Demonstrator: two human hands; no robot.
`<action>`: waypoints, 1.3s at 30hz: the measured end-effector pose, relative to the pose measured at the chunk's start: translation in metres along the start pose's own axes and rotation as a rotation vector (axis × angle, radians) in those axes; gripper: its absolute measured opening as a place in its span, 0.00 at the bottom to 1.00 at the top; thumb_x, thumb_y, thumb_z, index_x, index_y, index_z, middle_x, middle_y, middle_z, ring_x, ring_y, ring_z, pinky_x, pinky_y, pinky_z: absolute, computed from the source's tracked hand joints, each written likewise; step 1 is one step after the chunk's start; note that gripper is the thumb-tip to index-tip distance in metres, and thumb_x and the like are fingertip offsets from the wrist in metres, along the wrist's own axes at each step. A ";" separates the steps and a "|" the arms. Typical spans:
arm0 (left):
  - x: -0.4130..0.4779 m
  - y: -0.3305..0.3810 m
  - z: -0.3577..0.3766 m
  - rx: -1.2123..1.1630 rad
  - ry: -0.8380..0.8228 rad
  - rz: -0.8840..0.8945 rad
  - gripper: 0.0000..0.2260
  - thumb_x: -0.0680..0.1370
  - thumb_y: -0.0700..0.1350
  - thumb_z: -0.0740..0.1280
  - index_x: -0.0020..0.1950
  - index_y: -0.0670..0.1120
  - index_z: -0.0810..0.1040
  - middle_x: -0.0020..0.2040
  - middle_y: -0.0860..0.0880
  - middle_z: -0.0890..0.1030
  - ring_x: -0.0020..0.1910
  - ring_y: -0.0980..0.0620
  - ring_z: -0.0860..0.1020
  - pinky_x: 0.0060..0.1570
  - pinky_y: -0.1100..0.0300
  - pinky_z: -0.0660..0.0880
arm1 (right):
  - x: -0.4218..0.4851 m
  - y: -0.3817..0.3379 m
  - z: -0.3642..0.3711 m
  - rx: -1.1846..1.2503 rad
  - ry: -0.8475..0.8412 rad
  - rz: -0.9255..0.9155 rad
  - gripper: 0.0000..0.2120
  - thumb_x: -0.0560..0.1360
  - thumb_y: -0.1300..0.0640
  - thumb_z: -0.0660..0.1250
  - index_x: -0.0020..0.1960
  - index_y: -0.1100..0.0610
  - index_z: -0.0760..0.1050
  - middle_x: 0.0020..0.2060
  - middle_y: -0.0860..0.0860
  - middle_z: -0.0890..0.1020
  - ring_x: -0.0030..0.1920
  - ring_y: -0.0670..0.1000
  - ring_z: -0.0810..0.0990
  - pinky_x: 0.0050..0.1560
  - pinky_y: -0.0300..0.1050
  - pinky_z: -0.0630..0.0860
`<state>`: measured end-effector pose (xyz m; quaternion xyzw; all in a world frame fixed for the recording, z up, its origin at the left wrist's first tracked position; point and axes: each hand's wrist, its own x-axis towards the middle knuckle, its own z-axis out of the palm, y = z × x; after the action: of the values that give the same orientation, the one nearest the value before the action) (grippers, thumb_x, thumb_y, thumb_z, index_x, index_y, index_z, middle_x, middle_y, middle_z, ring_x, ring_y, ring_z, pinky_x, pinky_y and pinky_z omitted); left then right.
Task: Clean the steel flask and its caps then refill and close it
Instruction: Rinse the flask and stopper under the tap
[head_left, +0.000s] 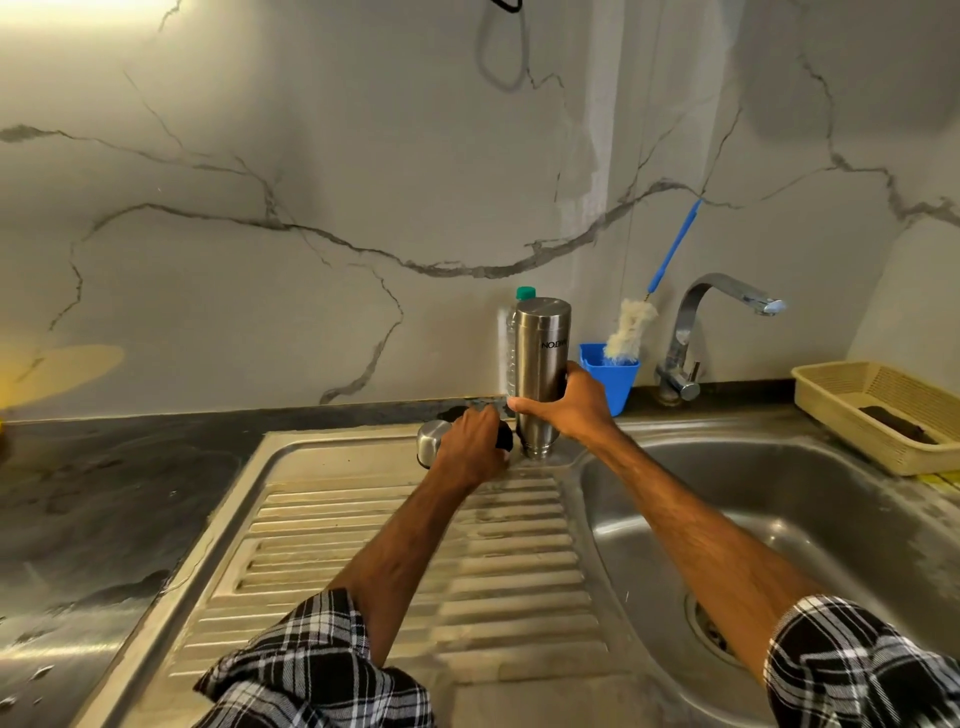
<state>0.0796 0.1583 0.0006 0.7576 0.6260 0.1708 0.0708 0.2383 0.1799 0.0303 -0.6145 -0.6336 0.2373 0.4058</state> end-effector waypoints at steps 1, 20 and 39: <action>-0.002 0.000 -0.001 -0.011 0.003 0.002 0.21 0.77 0.45 0.72 0.66 0.41 0.71 0.65 0.40 0.76 0.65 0.41 0.73 0.57 0.51 0.72 | -0.001 0.000 -0.001 -0.003 -0.008 0.006 0.39 0.64 0.45 0.82 0.68 0.58 0.70 0.61 0.56 0.80 0.59 0.54 0.80 0.54 0.43 0.76; -0.035 0.097 0.019 -0.612 0.140 0.247 0.26 0.70 0.43 0.80 0.65 0.46 0.74 0.57 0.52 0.81 0.55 0.58 0.80 0.55 0.68 0.77 | -0.080 0.059 -0.110 0.763 -0.459 0.305 0.19 0.76 0.56 0.72 0.64 0.62 0.77 0.56 0.61 0.84 0.57 0.61 0.83 0.55 0.52 0.82; 0.138 0.226 0.069 -0.329 0.043 0.215 0.14 0.78 0.45 0.70 0.61 0.40 0.76 0.56 0.42 0.80 0.56 0.43 0.78 0.59 0.48 0.77 | -0.033 0.177 -0.136 0.820 0.184 0.407 0.26 0.65 0.65 0.81 0.61 0.64 0.77 0.55 0.59 0.83 0.52 0.57 0.85 0.44 0.45 0.84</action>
<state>0.3344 0.2534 0.0328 0.7946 0.5062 0.2935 0.1617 0.4484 0.1446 -0.0426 -0.5337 -0.3155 0.4875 0.6148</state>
